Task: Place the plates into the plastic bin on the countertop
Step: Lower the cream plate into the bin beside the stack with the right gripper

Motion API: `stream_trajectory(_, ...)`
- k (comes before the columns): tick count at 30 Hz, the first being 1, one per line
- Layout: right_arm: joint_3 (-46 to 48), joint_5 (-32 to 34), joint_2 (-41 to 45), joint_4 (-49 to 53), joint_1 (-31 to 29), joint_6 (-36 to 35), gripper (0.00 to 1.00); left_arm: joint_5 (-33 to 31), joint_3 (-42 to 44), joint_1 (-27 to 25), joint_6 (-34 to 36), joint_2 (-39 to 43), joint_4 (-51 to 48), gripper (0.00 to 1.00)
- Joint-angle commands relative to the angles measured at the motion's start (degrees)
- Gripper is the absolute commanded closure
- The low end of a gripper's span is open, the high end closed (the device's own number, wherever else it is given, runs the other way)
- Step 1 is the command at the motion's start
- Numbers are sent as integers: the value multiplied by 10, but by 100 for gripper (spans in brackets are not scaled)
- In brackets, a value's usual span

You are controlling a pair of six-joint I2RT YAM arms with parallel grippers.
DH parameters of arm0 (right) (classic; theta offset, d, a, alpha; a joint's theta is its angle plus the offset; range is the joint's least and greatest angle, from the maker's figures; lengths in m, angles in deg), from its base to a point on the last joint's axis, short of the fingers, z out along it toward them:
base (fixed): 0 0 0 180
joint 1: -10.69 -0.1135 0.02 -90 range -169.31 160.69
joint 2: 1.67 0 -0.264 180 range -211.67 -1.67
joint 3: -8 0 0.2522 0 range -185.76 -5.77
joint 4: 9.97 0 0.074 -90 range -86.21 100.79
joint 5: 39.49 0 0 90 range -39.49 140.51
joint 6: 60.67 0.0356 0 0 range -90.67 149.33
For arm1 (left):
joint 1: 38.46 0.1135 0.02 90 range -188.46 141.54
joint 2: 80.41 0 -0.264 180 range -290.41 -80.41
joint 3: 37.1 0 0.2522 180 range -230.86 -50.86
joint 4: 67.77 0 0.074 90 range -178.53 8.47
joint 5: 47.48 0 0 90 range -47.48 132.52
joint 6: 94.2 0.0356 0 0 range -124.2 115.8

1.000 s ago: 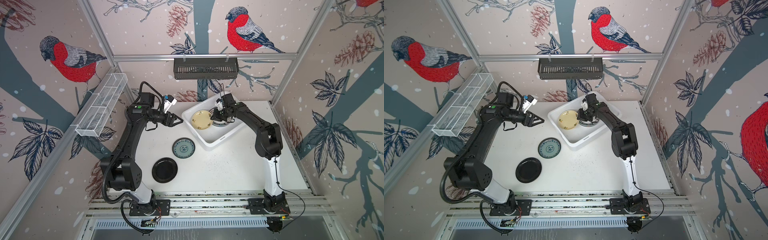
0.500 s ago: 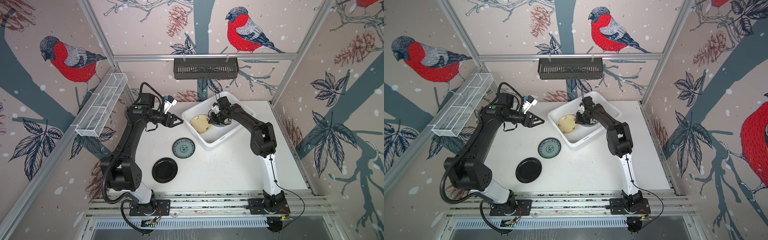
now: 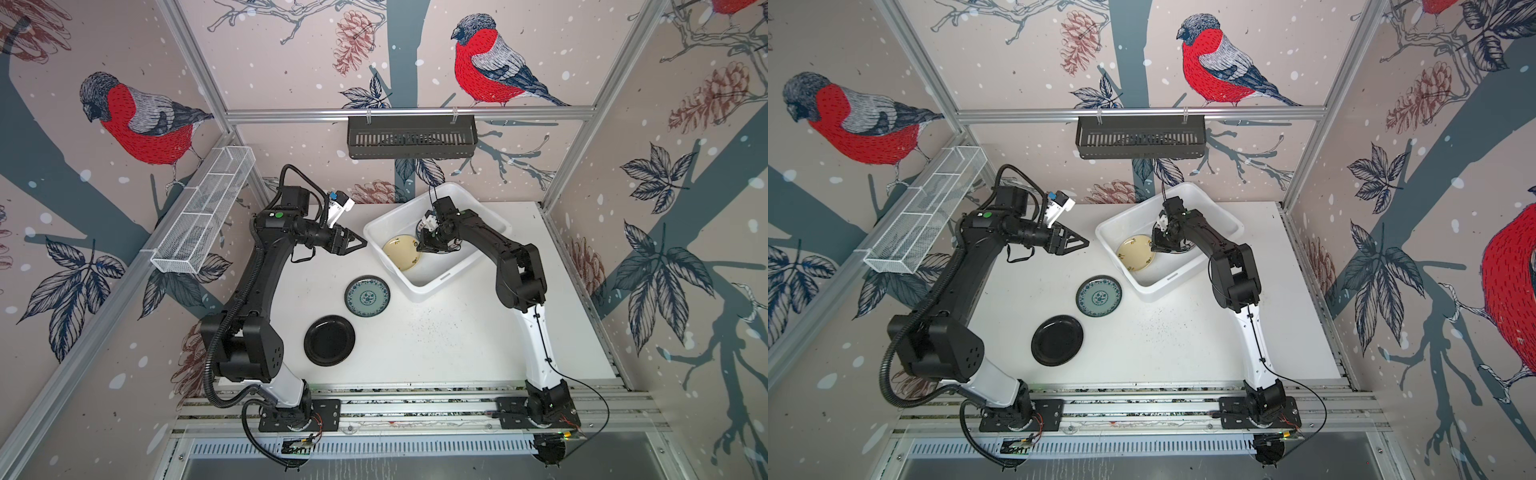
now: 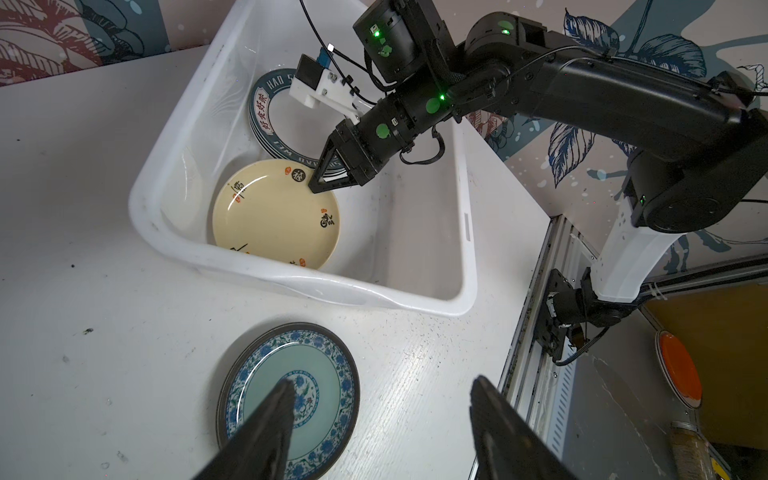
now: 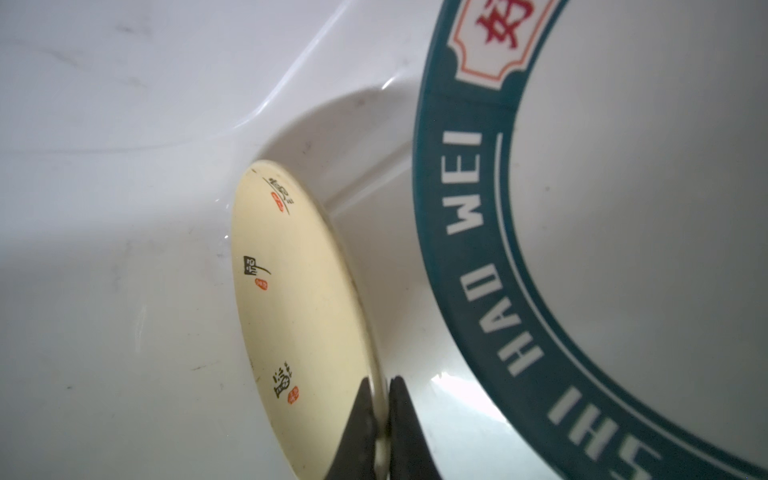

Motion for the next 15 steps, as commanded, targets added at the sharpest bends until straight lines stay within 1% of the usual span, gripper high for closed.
stream_trajectory(1,-5,8,-4,7,-1,-7,90,10,-2,2,10,2,-7,33)
stream_trajectory(5,-6,11,-8,7,0,-8,89,10,-4,2,12,2,-8,34)
stream_trajectory(10,-6,16,-10,8,0,-8,85,8,-6,2,13,2,-8,34)
stream_trajectory(15,-7,19,-13,9,2,-9,83,10,-5,2,13,0,-7,33)
